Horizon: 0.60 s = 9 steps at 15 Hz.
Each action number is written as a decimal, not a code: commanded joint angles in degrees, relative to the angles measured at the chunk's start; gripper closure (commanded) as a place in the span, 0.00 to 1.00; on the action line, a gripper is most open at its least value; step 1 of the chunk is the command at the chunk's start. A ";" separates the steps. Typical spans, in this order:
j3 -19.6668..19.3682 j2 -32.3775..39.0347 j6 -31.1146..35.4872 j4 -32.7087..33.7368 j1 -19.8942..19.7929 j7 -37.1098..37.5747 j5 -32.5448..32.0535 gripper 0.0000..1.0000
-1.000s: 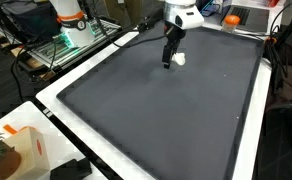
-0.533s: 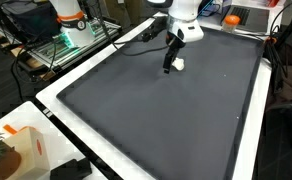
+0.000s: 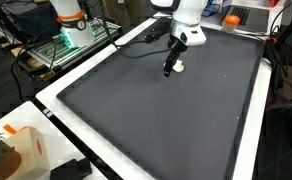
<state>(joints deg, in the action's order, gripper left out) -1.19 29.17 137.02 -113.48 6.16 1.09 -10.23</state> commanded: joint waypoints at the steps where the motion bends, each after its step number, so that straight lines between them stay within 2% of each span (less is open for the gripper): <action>1: -0.29 -2.13 -5.38 0.06 -0.43 -0.60 -1.09 0.00; 2: -0.39 -2.61 -5.31 -0.20 -0.49 -0.17 -1.12 0.00; 3: 0.87 -3.41 -5.74 -0.59 -1.71 -2.85 0.66 0.00; 5: -0.78 -4.36 -3.68 -1.11 -0.47 0.70 -1.96 0.00; 9: -3.99 -1.73 -8.00 2.32 3.66 7.20 -13.00 0.00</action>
<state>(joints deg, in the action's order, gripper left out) -3.05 25.94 132.14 -112.64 6.72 3.39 -16.15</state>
